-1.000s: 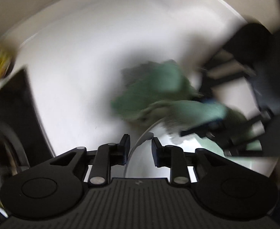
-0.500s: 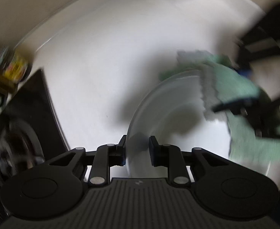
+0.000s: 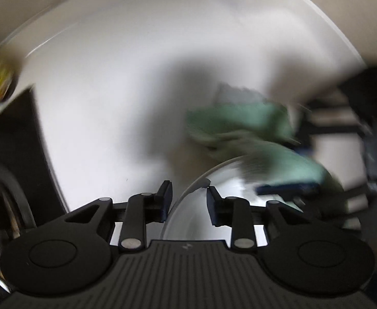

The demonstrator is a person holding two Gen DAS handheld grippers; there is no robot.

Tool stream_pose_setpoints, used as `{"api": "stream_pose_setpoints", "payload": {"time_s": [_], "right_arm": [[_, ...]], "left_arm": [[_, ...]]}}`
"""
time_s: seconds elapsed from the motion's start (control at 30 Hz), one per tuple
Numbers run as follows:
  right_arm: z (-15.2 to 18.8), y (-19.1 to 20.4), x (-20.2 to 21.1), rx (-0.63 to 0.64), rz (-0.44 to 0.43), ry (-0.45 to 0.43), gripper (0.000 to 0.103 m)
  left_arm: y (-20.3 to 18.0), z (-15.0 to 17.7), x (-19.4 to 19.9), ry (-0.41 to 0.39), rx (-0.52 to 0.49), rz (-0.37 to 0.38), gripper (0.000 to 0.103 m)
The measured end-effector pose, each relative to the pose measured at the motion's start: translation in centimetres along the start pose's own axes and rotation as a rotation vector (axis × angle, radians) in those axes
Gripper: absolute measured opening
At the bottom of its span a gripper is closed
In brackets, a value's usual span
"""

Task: Clean bowl
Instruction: 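Regrasp the green towel with the right gripper and wipe inside while the left holds the rim, then rub the towel around the bowl wall with the right gripper while the left gripper holds the rim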

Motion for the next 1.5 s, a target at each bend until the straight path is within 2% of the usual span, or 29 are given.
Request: {"api": "stream_pose_setpoints", "payload": {"time_s": [0.07,0.13,0.17,0.23,0.27,0.33,0.4,0.47,0.5,0.63,0.67,0.77,0.83,0.87,0.93,1.1,1.2,1.27,1.37,1.4,1.43,1.5], "right_arm": [[1.4,-0.2,0.8,-0.23,0.018,-0.02,0.023],[3.3,0.0,1.9,-0.491,0.026,-0.049,0.025],[4.1,0.1,2.3,-0.596,0.02,-0.063,0.026],[5.0,-0.4,2.3,-0.718,-0.004,-0.063,0.026],[5.1,-0.7,2.3,-0.73,-0.014,-0.05,0.026],[4.0,-1.0,1.3,-0.625,-0.011,-0.019,0.024],[2.4,-0.7,0.6,-0.413,0.018,0.014,0.023],[0.5,-0.2,0.0,-0.104,0.047,0.039,0.023],[-0.1,-0.2,-0.2,-0.006,0.045,0.055,0.023],[-2.2,0.3,-1.0,0.393,-0.022,0.093,0.023],[-2.7,0.7,-1.2,0.486,-0.042,0.104,0.023],[-3.3,1.1,-1.7,0.608,-0.058,0.116,0.024],[-3.5,1.3,-2.1,0.619,-0.075,0.109,0.024],[-3.4,1.3,-2.2,0.605,-0.076,0.103,0.024],[-2.7,1.0,-1.7,0.527,-0.064,0.089,0.024],[-0.6,0.0,-0.3,0.059,0.019,0.065,0.022],[1.5,-0.5,1.3,-0.365,0.037,0.012,0.024],[3.5,-0.3,2.4,-0.654,0.005,-0.035,0.025],[5.9,0.3,3.2,-0.964,-0.062,-0.081,0.026],[6.4,0.4,3.2,-1.035,-0.079,-0.081,0.025],[6.3,0.5,2.7,-1.048,-0.079,-0.075,0.025],[4.8,0.6,1.5,-0.944,-0.054,-0.048,0.025]], "left_arm": [[0.9,1.0,-0.1,-0.027,0.136,0.015,0.039],[1.0,2.3,0.2,-0.061,0.249,-0.01,0.041],[0.9,2.7,0.3,-0.068,0.271,-0.025,0.042],[-0.2,3.4,0.6,-0.069,0.273,-0.087,0.039],[-1.1,3.6,0.8,-0.053,0.217,-0.127,0.035],[-2.0,3.6,1.2,-0.029,0.119,-0.152,0.028],[-2.2,3.5,1.3,-0.001,0.013,-0.154,0.02],[-2.1,3.0,1.6,0.024,-0.092,-0.148,0.018],[-2.1,2.6,1.9,0.023,-0.128,-0.141,0.018],[-2.6,0.2,2.3,0.031,-0.278,-0.099,0.018],[-2.6,-0.6,1.9,0.063,-0.321,-0.086,0.018],[-2.7,-2.0,0.5,0.131,-0.409,-0.059,0.02],[-2.3,-2.5,-0.1,0.144,-0.4,-0.026,0.022],[-1.9,-2.5,-0.2,0.132,-0.356,-0.006,0.027],[-1.0,-2.4,-0.4,0.102,-0.262,0.029,0.032],[0.9,-0.6,-0.4,0.017,-0.005,0.019,0.036],[1.4,1.1,0.0,-0.041,0.183,-0.011,0.04],[1.9,2.1,-0.1,-0.069,0.286,-0.052,0.042],[1.6,4.2,0.4,-0.073,0.45,-0.128,0.041],[1.4,4.7,0.6,-0.069,0.468,-0.14,0.037],[1.0,5.0,0.9,-0.065,0.474,-0.147,0.036],[0.5,5.2,1.0,-0.031,0.416,-0.16,0.027]]}}
Point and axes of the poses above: each gripper's, at about its wrist camera, not at the fingertips, and x roughly against the way its jaws point, y to its left, z to its underside, the point moved 1 cm from there along -x, roughly the way its jaws point, and after that the axes turned 14 degrees about -x, right-handed, at the moved point
